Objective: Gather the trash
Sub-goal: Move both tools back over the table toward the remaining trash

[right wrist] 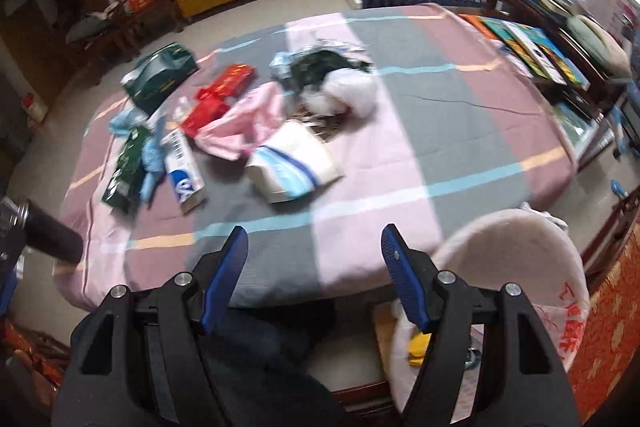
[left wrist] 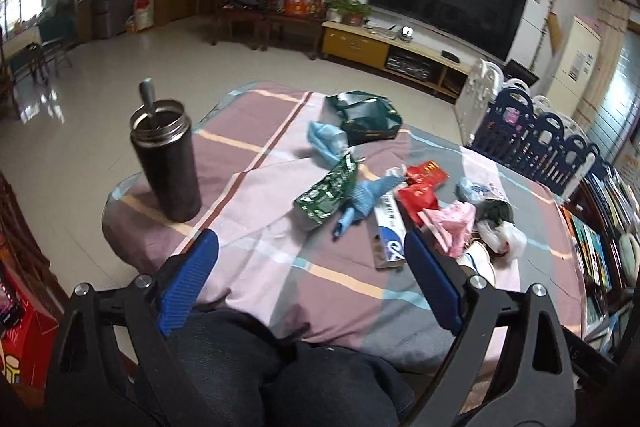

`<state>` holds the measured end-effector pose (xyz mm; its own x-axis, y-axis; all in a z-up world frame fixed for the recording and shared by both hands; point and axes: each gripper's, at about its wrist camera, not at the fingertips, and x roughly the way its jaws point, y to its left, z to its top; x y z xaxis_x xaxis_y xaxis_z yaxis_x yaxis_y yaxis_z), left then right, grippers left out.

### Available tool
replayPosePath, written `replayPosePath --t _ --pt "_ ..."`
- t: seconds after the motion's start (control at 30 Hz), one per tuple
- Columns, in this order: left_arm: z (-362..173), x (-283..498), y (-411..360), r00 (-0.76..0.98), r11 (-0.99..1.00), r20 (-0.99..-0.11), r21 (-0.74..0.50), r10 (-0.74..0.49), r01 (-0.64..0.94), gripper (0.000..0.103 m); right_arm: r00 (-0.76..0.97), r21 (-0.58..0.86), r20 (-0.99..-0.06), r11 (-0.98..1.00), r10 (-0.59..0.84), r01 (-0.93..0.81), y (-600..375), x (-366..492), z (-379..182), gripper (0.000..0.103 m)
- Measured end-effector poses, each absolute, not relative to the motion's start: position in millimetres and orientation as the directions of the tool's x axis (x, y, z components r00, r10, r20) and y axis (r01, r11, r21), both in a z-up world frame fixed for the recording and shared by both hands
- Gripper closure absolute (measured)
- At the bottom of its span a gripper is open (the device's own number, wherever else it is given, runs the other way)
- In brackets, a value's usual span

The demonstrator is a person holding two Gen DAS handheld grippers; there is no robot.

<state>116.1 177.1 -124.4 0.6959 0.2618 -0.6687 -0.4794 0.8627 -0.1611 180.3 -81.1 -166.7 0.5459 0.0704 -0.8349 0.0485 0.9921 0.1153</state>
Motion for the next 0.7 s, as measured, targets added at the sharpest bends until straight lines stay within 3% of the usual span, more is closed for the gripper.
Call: replayPosePath --t 0.13,0.43,0.7 --pt "-138.9 118.1 192.8 0.661 0.835 -0.706 -0.185 0.254 -0.519 0.009 0.538 0.055 -0.841 0.998 0.065 -0.035 -53.1 177.4 -175.5 0.035" --pt "-165.2 112.2 236.9 0.577 0.733 -0.739 -0.169 0.348 -0.659 0.009 0.506 0.114 -0.862 0.987 0.041 0.113 -68.9 227.8 -214.5 0.034" --pt "-178.6 117.5 239.1 0.563 0.734 -0.745 -0.149 0.357 -0.663 0.009 0.536 0.007 -0.843 0.996 -0.039 0.084 -46.7 268.8 -244.1 0.034"
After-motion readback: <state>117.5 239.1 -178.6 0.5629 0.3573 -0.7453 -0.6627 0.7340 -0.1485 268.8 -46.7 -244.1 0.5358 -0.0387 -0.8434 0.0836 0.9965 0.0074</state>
